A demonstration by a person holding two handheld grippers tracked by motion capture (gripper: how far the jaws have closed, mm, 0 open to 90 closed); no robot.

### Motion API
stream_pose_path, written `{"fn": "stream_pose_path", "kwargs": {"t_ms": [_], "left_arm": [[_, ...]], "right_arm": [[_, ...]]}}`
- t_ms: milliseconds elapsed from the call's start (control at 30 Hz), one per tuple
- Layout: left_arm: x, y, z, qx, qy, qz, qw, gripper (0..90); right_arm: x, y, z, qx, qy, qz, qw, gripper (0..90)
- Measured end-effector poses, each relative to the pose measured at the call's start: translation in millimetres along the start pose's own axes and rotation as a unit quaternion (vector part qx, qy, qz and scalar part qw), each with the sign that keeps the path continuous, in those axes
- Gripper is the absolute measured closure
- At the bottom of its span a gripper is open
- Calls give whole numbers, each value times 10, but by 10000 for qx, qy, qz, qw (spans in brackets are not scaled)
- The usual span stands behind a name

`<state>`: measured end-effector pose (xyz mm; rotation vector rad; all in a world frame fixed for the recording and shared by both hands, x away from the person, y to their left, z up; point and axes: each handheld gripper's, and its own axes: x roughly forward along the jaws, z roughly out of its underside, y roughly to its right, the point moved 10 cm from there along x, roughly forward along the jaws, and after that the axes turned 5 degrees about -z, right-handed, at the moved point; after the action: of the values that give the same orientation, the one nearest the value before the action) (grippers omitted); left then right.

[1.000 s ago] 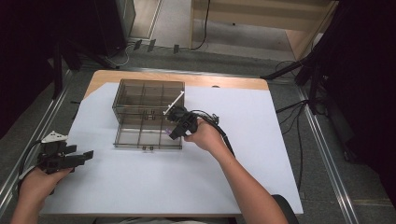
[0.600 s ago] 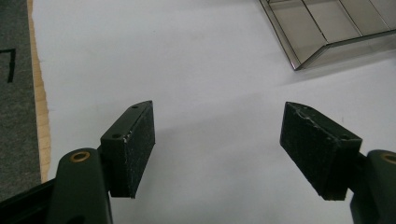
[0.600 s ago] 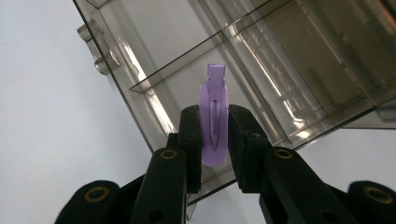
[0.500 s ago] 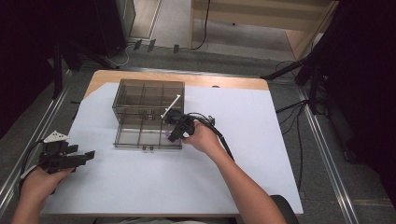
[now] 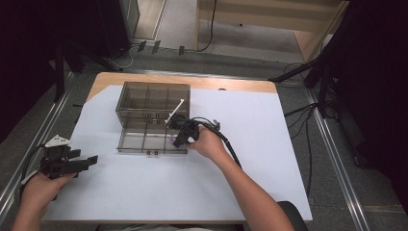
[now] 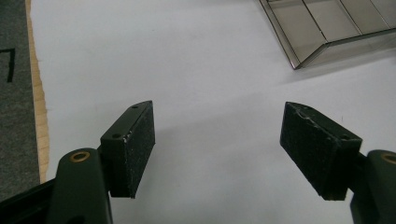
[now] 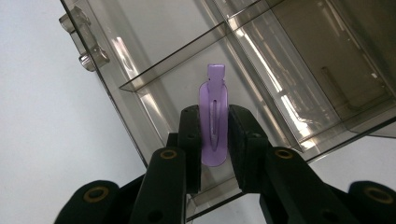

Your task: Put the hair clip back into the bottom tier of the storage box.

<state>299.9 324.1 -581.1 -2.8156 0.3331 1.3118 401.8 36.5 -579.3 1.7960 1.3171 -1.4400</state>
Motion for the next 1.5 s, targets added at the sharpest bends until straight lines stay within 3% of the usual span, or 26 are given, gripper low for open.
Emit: {"fn": "stream_pose_path", "kwargs": {"t_ms": [500, 700, 1100, 1500], "left_arm": [[-3, 3, 3, -2, -19, 9, 10000, 275], [1, 5, 1, -6, -8, 13, 10000, 275], [72, 55, -82, 103, 20, 83, 9999, 276], [173, 165, -208, 246, 52, 185, 9995, 275]], "right_arm": [[30, -15, 2, 18, -29, -1, 10000, 767], [23, -2, -2, 107, -6, -36, 9999, 725], [-249, -46, -51, 58, 434, -30, 9990, 686], [-439, 40, 74, 177, 848, -40, 9962, 670]]}}
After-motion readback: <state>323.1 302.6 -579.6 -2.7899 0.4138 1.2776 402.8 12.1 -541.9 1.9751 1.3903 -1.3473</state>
